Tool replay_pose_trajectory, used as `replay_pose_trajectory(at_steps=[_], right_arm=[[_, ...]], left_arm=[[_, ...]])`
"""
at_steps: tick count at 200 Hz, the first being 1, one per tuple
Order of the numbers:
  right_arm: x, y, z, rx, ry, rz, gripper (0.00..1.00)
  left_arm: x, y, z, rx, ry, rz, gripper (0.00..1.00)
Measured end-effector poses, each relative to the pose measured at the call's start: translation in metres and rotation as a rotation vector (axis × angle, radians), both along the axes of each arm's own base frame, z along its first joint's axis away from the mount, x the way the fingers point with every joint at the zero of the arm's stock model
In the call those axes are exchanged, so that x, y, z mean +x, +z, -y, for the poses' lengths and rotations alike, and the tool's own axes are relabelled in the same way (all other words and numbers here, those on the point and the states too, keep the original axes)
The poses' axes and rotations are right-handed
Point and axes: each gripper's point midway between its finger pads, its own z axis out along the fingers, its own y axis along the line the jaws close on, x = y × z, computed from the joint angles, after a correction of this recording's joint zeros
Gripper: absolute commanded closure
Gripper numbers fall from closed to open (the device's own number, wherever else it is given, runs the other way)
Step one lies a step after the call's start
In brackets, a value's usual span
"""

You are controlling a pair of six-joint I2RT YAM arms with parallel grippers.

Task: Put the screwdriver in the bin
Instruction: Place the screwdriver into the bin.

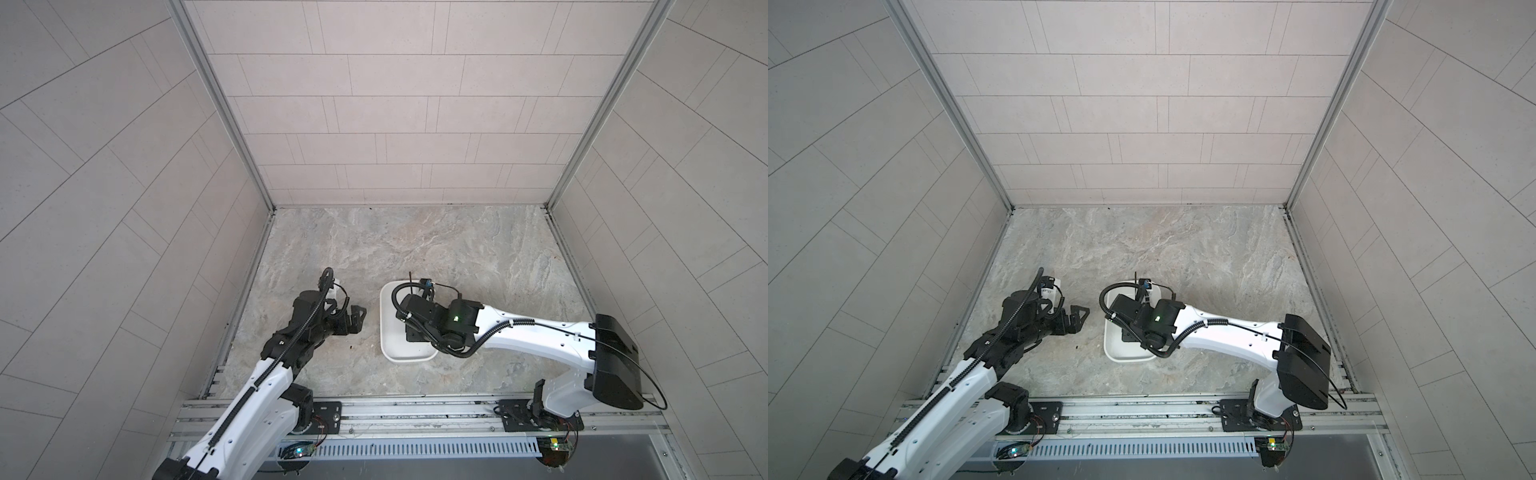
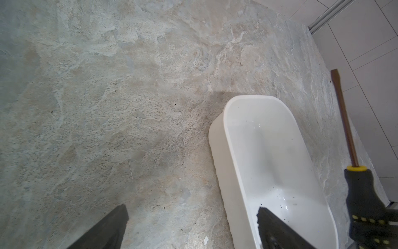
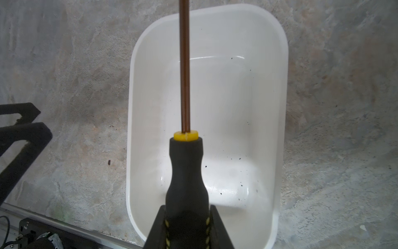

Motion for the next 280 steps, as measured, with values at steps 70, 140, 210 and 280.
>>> replay_pose_trajectory(at_steps=[70,140,210,280], right_arm=[[-0.005,-0.049,-0.017,-0.094,0.036,-0.113,1.00],[-0.005,-0.069,-0.019,-0.136,0.044,-0.139,1.00],[-0.003,-0.092,-0.016,-0.185,0.035,-0.166,1.00],[0.002,-0.101,-0.019,-0.199,0.034,-0.178,0.79]], left_arm=[[0.000,-0.003,-0.001,0.007,0.005,-0.004,0.00],[-0.001,-0.004,-0.002,0.010,0.008,-0.005,0.00],[-0.001,-0.004,-0.003,0.011,0.010,-0.005,0.00],[-0.002,-0.008,-0.003,0.015,0.011,-0.013,0.00]])
